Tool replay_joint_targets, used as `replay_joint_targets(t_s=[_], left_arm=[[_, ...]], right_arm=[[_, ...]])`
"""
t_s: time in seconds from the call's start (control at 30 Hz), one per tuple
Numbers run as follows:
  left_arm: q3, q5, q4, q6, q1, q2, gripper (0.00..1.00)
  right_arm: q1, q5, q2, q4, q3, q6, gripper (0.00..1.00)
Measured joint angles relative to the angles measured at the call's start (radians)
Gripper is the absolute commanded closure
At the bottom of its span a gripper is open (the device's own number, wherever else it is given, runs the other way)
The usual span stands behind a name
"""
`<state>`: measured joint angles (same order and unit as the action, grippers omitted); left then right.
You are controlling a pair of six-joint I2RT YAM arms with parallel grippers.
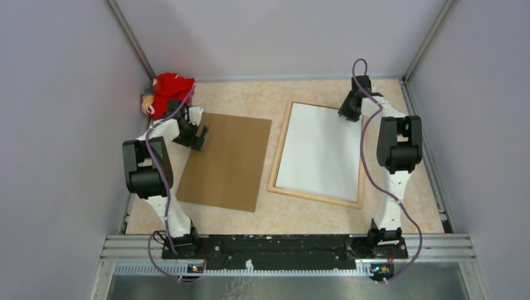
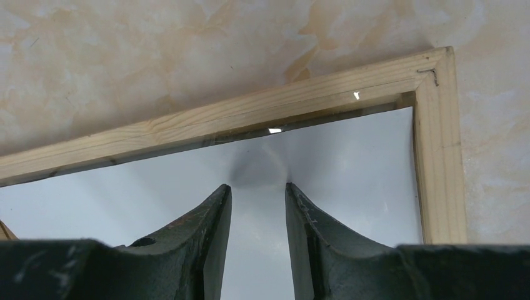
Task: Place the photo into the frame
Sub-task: Turn over the photo from the photo frame.
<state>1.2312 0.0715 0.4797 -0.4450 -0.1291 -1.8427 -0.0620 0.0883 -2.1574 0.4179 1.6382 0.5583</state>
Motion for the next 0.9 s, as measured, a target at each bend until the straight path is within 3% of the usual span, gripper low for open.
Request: replay_joint_targets(t_s=[0.4,0.9], left_arm=[[0.0,0.0,0.001,0.0,0.0,0.0,0.01],[0.0,-0.001,0.001,0.0,0.0,0.0,0.01]], right_arm=[[-0.077,-0.046,-0.042,-0.01,0.135,0.021,0.62],[-0.104,-0.063,-0.095,-0.009,0.138,0.045,0.65]])
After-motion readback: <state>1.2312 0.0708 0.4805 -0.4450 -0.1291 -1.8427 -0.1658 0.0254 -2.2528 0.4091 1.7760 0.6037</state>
